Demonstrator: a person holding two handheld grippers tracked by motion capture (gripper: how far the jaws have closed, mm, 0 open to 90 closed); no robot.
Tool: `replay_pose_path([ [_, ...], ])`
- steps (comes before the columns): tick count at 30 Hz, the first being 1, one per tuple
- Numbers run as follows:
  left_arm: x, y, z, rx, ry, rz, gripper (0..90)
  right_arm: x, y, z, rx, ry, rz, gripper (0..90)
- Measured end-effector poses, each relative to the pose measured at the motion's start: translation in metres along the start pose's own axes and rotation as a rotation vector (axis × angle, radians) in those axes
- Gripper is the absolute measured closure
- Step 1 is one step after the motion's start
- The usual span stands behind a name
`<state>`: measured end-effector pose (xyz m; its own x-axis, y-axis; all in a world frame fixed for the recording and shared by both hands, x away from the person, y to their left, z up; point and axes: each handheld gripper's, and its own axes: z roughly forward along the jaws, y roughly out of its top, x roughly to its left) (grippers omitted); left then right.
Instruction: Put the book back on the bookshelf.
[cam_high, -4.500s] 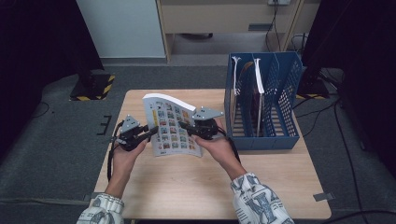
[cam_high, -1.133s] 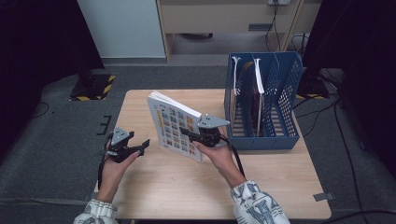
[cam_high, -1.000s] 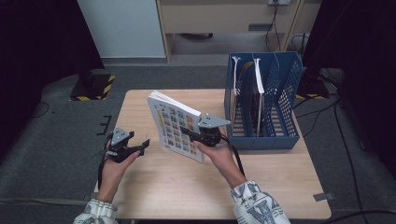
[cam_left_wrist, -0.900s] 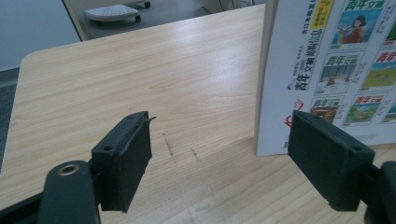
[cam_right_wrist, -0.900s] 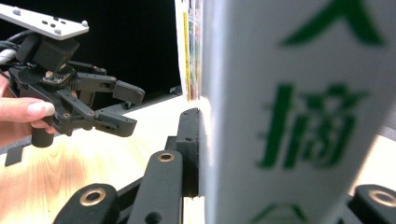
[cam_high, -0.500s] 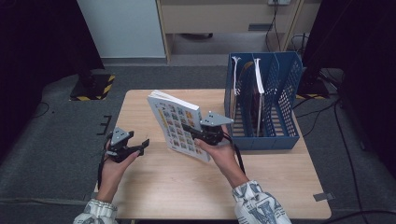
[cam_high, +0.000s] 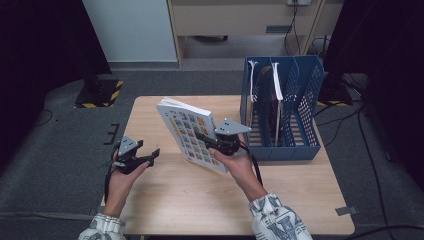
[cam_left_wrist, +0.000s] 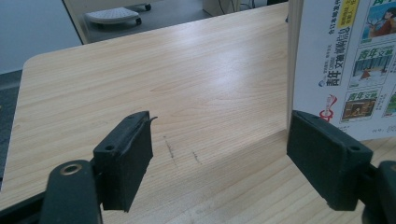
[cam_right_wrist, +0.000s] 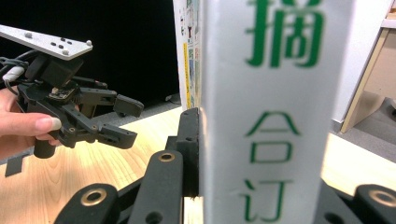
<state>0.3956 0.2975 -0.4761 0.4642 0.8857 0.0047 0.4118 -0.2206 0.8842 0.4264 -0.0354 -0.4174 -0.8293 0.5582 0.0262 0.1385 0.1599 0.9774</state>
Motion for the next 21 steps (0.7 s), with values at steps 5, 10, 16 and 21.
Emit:
replay_pose_path([
  [5,0.0,0.0,0.0,0.0,0.0,0.0,22.2,0.0,0.001,-0.001,-0.003,0.0,0.002,73.9],
  [10,0.0,0.0,0.0,-0.001,0.0,0.0,22.2,0.001,0.002,-0.002,-0.007,-0.003,0.0,73.9],
  [16,-0.001,-0.001,0.001,0.009,-0.004,0.003,21.0,0.0,0.006,-0.008,-0.029,-0.011,0.006,73.9],
  [21,-0.002,-0.001,0.001,0.009,0.0,0.0,18.3,0.0,0.01,-0.016,-0.038,-0.018,0.004,73.9],
])
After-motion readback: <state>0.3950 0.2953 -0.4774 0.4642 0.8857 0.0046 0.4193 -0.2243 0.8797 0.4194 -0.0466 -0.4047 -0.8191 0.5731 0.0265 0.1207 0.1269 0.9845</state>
